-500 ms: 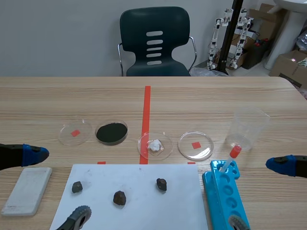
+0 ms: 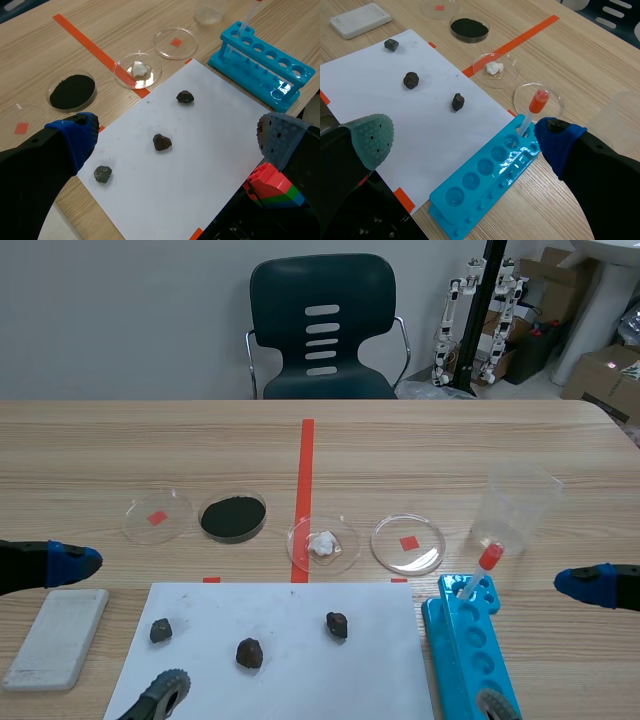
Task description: Pick up the left mineral with the left hand
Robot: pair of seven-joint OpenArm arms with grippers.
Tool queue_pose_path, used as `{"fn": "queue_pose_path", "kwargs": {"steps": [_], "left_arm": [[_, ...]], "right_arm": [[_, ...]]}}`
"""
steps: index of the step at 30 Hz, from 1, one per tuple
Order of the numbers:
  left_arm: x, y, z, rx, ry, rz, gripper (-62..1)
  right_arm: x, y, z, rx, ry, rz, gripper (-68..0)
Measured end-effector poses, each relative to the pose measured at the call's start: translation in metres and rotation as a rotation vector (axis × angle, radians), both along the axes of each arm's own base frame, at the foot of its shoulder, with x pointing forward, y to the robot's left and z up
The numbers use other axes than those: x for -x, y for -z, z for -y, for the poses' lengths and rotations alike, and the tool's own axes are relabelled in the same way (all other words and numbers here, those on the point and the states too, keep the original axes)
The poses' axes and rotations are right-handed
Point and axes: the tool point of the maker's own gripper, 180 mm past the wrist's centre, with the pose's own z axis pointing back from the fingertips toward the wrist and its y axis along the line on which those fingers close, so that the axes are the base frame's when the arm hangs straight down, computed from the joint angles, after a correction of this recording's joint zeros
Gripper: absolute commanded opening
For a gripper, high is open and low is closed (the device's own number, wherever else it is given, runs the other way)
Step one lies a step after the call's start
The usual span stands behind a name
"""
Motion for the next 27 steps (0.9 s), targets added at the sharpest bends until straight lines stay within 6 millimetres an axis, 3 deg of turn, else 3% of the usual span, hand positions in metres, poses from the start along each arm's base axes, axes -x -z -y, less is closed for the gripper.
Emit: {"fn": "queue_pose_path", "kwargs": {"steps": [8, 13, 18, 27], "left_arm": [[-0.001, 0.000, -0.002, -0.004, -0.011, 0.003, 1.4], [-0.001, 0.014, -0.006, -0.073, -0.015, -0.054, 1.4], [-0.019, 0.031, -0.014, -0.130, -0.110, -0.145, 1.4], [-0.050, 0.041, -0.003, -0.060, -0.323, -0.273, 1.4]], "right_arm": [[0.000, 0.000, 0.000, 0.000, 0.000, 0.000, -8.8], [0.000, 0.000, 0.000, 0.000, 0.000, 0.000, -8.8], [0.000, 0.000, 0.000, 0.000, 0.000, 0.000, -8.8], [0.000, 0.000, 0.000, 0.000, 0.000, 0.000, -8.8]]}}
